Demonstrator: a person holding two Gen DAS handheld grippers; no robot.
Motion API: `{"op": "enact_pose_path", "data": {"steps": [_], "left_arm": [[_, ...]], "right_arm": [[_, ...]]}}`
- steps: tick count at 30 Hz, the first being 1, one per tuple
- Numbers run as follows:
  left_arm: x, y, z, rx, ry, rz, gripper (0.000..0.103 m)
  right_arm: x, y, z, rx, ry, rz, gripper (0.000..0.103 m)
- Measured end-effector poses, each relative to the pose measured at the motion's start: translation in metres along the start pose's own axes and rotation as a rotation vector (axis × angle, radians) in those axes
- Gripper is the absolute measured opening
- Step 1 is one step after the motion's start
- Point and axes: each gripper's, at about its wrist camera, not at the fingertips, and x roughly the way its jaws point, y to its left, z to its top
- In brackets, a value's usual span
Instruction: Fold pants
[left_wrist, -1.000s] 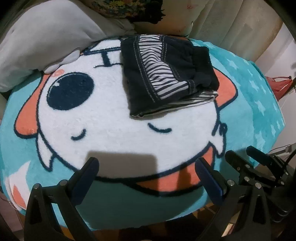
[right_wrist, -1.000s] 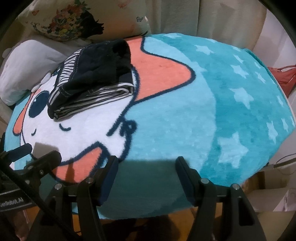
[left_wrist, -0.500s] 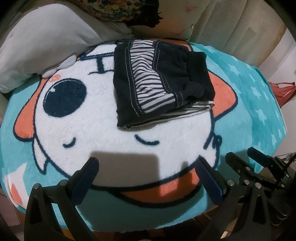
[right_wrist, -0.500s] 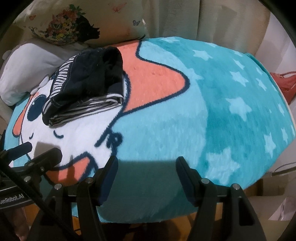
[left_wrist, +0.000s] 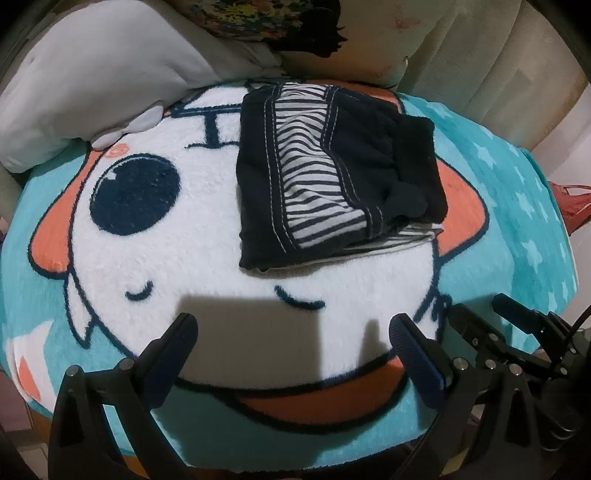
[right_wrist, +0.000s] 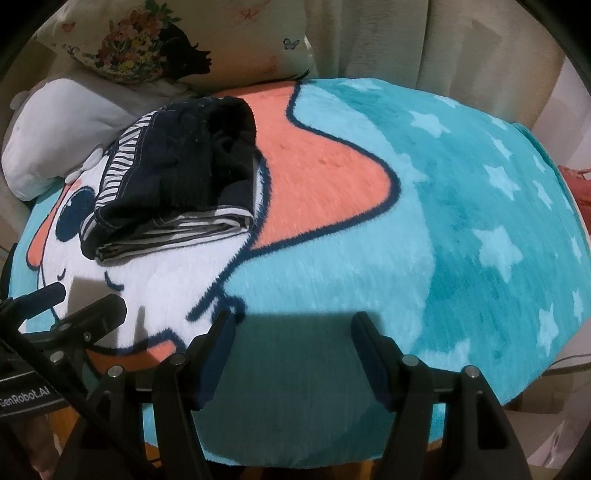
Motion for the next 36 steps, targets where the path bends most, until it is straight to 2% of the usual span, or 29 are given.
{"op": "enact_pose_path", "data": {"steps": [36], "left_arm": [[0.0032, 0.0048, 0.0001, -0.047, 0.010, 0.014, 0.103]], "right_arm": [[0.0090, 0.0064, 0.0084, -0.029, 0.007, 0.017, 0.073]]}}
